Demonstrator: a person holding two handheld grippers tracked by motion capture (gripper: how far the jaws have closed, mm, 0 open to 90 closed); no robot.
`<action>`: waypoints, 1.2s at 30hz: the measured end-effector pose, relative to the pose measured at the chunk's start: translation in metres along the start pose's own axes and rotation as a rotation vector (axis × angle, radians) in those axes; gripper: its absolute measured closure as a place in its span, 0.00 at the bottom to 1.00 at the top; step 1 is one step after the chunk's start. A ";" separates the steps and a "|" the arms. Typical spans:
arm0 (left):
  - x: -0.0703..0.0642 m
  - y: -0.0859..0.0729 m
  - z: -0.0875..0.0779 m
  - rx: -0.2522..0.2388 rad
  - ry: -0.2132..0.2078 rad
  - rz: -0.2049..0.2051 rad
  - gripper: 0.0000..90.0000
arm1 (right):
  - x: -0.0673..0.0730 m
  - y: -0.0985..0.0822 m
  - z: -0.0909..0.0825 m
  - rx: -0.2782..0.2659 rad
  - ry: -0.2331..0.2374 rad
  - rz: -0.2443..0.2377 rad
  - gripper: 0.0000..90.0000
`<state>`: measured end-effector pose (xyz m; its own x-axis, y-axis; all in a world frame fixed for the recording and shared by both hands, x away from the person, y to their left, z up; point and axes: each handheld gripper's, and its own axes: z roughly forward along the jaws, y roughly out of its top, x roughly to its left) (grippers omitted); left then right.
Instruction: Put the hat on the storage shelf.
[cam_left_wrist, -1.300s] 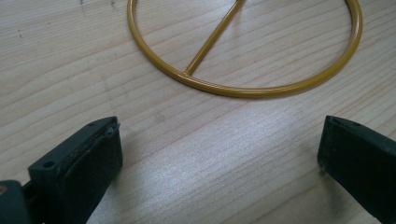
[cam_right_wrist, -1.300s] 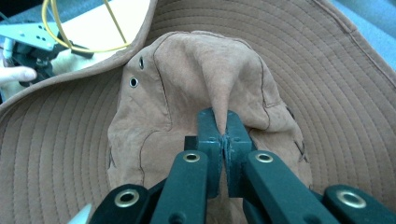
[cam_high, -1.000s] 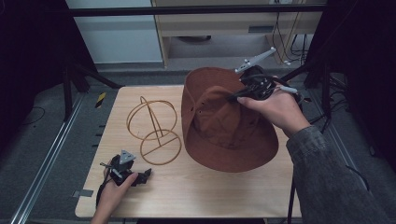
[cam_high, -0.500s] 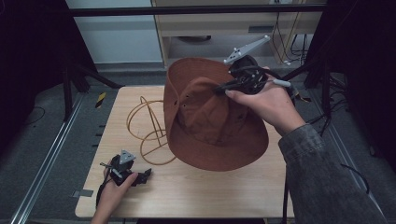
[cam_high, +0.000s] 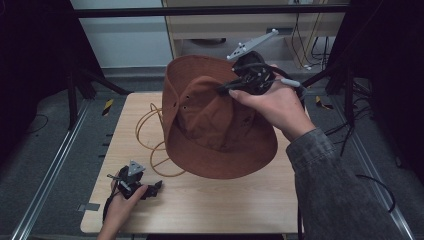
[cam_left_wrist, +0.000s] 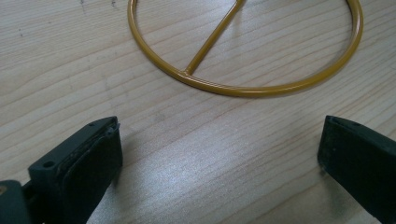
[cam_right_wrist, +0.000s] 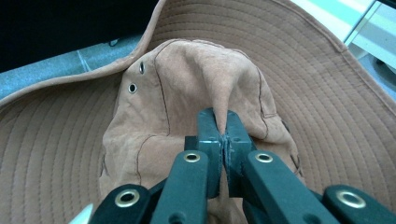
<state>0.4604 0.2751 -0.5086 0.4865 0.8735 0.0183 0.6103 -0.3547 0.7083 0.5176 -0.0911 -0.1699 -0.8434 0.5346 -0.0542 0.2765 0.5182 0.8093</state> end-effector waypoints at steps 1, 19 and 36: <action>0.000 0.000 0.000 -0.001 0.001 0.002 0.00 | 0.001 0.002 0.001 -0.003 0.002 0.000 0.99; 0.002 -0.002 -0.002 0.000 -0.008 0.007 0.00 | 0.018 0.034 0.030 -0.041 0.037 -0.016 0.99; 0.012 -0.003 -0.009 -0.001 0.034 -0.022 0.02 | 0.024 0.054 0.061 -0.047 0.048 -0.012 0.99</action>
<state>0.4591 0.2896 -0.5044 0.4515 0.8919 0.0269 0.6201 -0.3353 0.7092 0.5405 -0.0102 -0.1633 -0.8680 0.4952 -0.0368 0.2451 0.4916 0.8356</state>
